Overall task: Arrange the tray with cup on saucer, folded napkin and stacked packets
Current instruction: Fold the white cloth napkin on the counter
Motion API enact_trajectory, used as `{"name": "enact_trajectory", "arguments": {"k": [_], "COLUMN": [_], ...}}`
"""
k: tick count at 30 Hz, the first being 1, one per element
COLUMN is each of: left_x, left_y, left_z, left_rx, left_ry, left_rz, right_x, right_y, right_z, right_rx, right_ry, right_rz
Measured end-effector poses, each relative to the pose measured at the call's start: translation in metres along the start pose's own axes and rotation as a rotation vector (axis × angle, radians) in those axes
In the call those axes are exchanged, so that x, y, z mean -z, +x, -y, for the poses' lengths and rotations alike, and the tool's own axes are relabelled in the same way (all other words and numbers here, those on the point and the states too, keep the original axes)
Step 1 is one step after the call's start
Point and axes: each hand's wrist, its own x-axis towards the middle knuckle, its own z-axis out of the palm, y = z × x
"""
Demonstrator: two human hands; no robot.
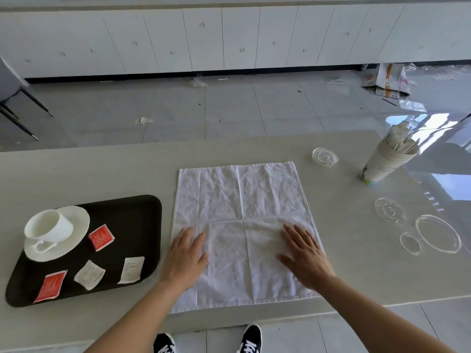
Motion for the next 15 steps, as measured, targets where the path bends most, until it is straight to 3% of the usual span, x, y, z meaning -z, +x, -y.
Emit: {"name": "enact_trajectory", "arguments": {"k": [6,10,15], "left_x": [-0.001,-0.01,-0.019], "left_y": [-0.051,-0.094,-0.122], "left_z": [0.012,0.028,0.041], "left_rx": [-0.21,-0.226,-0.269], "left_ry": [-0.027,-0.061,0.07], "left_rz": [-0.167,-0.122,0.029], "right_x": [0.012,0.009,0.003], "right_y": [-0.043,-0.079,-0.109], "right_z": [-0.019,-0.036,-0.045], "right_rx": [0.038,0.104,0.143], "right_ry": [0.107,0.075,0.053], "right_rz": [-0.258,-0.223,-0.157]}}
